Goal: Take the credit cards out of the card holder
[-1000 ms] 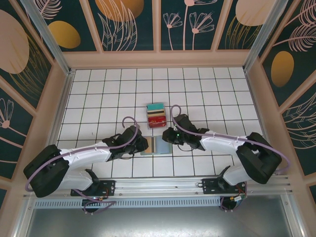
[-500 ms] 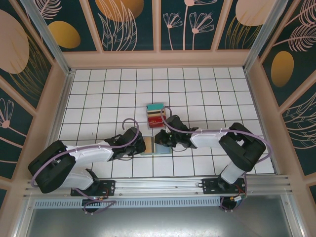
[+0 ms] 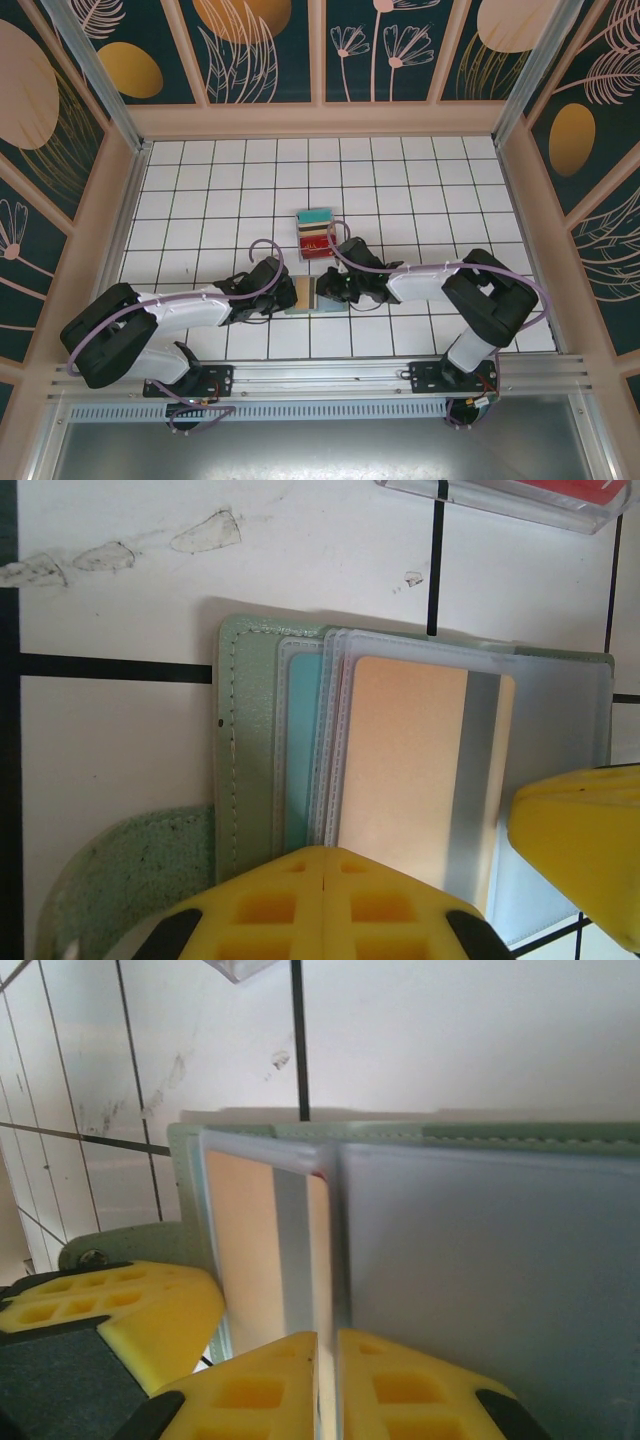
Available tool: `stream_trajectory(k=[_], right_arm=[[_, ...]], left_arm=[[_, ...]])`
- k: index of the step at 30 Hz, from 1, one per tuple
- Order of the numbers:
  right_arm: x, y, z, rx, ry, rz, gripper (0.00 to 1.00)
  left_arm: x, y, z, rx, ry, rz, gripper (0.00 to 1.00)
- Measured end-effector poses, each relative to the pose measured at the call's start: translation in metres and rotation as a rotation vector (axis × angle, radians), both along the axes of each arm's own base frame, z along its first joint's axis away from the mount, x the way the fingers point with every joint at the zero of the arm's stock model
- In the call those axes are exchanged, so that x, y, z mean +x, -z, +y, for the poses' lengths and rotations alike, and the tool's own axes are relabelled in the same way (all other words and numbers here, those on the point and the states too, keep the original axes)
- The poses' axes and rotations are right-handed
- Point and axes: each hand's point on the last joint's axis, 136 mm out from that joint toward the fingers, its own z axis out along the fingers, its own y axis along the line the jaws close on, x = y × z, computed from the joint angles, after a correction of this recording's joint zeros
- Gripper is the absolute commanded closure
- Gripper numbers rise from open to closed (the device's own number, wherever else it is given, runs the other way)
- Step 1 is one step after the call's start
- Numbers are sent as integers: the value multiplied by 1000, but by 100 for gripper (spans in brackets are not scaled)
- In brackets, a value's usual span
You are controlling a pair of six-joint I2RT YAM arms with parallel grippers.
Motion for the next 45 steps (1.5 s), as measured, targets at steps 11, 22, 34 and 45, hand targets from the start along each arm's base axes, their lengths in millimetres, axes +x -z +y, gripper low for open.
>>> stream_trajectory(k=[11,22,34,45], right_arm=[[-2,7,1,-2,-8,15,85],[-3,6,6,23,-26,19,90],[-1,7,4,24,-17,28,100],[-1,7,-13,20,10,35,100]], left_arm=[[0,0,0,-1,-3,2,94],[0,0,0,-4,-5,5,94],[1,2,3,7,-36,21,100],[1,3,4,9,-72,44,100]])
